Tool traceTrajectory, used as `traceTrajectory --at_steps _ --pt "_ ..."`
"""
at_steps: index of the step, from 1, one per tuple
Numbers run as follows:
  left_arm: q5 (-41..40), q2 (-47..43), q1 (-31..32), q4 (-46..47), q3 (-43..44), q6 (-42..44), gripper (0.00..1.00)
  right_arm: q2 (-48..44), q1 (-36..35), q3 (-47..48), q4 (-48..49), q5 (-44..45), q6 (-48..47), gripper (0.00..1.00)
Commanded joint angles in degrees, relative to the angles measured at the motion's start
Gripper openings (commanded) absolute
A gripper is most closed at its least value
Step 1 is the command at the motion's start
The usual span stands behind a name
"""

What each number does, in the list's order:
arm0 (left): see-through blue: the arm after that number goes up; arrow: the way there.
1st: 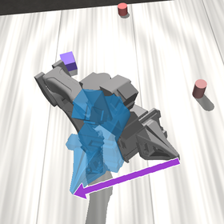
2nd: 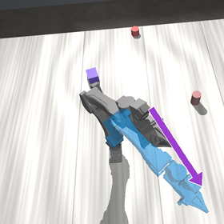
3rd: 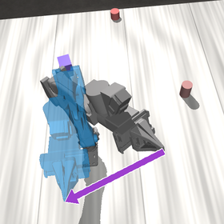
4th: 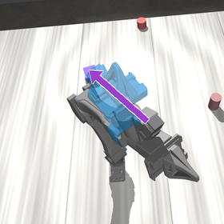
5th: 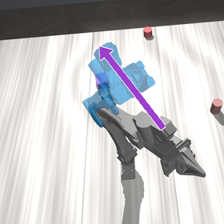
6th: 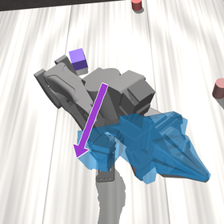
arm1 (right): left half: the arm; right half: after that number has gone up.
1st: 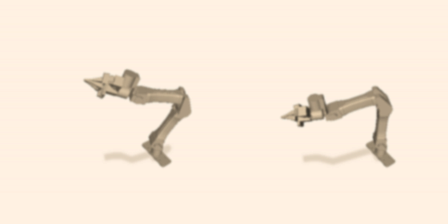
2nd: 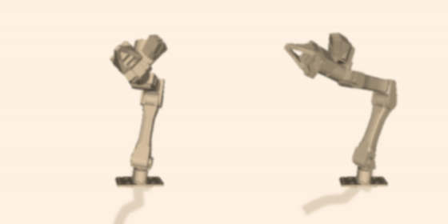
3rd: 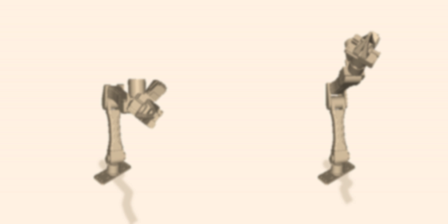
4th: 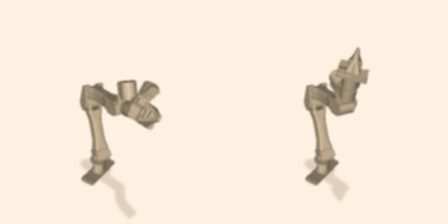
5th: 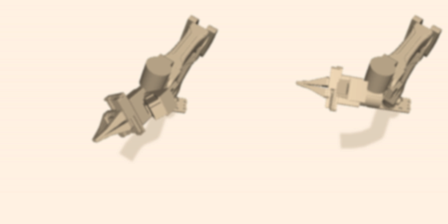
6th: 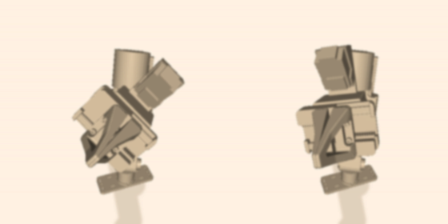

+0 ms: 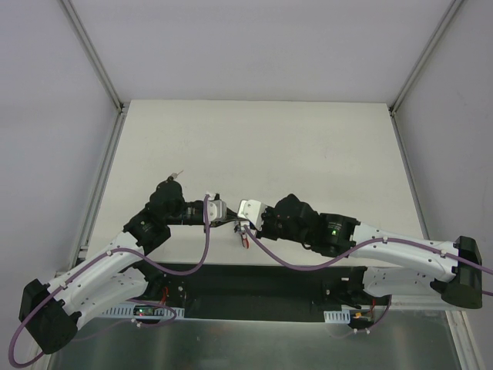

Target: Put the keys on the keyring

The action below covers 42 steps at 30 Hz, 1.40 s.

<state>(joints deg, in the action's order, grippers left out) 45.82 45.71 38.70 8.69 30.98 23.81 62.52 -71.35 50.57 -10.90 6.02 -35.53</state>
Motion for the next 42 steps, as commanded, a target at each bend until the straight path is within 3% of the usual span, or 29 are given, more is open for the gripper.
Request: traceTrajectory --at_steps 1,42 --pt "0.7 -1.3 0.7 2.7 0.1 1.5 0.0 -0.2 -0.2 3.0 0.6 0.1 1.2 0.01" --pt "4.6 -0.1 0.6 2.6 0.2 2.0 0.0 -0.5 0.2 3.6 1.1 0.5 2.2 0.01"
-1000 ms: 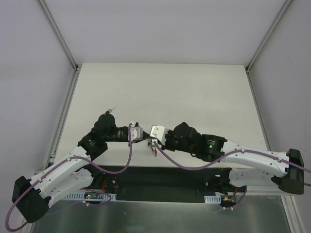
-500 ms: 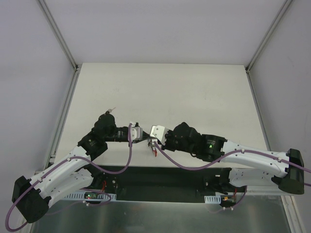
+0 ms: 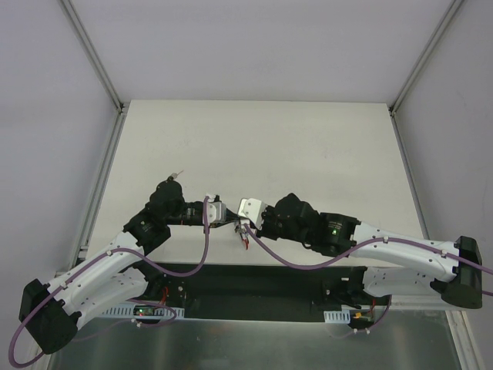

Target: Put the keys on the keyring

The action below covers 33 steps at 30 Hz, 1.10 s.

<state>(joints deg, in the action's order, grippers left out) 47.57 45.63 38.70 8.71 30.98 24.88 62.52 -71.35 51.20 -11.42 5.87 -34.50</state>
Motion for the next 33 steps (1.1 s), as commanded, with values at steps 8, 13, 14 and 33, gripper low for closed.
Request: traceTrajectory --at_steps 8,13,14,33 --pt "3.0 0.4 0.7 2.6 0.3 1.0 0.0 -1.0 0.2 3.0 1.6 -0.7 1.3 0.01" --pt "3.1 0.9 0.8 2.6 0.4 0.7 0.0 -1.0 0.2 3.5 1.6 -1.6 1.8 0.01" --pt "3.1 0.9 0.8 2.6 0.4 0.7 0.0 -0.8 0.2 3.6 1.6 -1.8 2.0 0.01" --pt "1.8 1.1 2.0 2.6 0.7 -0.1 0.0 0.9 -0.6 4.2 3.9 -3.6 3.8 0.01"
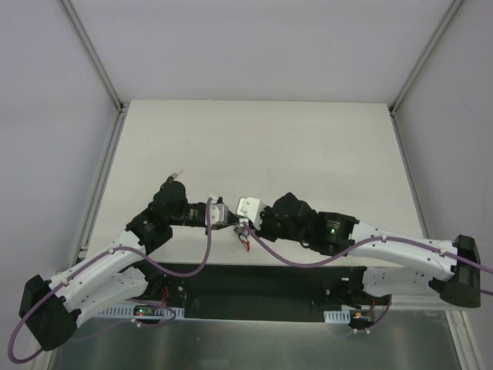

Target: Put the keys on the keyring

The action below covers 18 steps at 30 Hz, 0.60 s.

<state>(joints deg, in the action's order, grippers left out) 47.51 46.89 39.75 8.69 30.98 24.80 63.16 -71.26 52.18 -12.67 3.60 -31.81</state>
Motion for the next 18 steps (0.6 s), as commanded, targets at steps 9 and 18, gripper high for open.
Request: traceTrajectory --at_steps 9,18 --pt "0.2 -0.6 1.0 2.7 0.6 -0.1 0.0 0.0 -0.7 2.7 4.6 0.1 1.1 0.01" --pt "-2.2 -1.9 1.1 2.9 0.0 0.3 0.0 -2.8 -0.4 0.1 2.3 0.3 2.2 0.01"
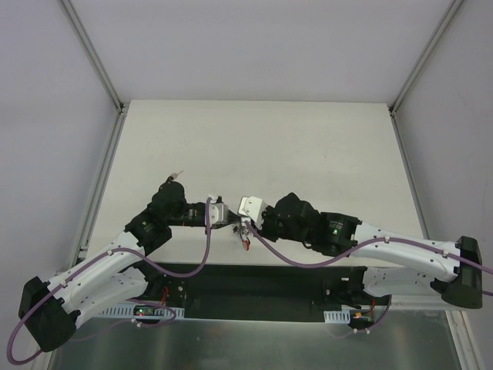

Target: Put the keys on the keyring

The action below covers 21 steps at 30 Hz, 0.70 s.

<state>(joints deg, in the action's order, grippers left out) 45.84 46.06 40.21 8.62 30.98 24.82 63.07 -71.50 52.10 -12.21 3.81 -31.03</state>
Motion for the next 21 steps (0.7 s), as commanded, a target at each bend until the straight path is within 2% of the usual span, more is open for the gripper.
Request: traceTrajectory --at_steps 1,21 --pt "-0.5 -1.2 0.7 3.1 0.0 0.3 0.0 -2.7 -0.2 0.1 1.7 0.2 1.4 0.01" --pt "-0.5 -2.2 0.7 4.8 -0.9 -0.1 0.0 -0.7 2.2 0.8 -0.6 -1.4 2.1 0.01"
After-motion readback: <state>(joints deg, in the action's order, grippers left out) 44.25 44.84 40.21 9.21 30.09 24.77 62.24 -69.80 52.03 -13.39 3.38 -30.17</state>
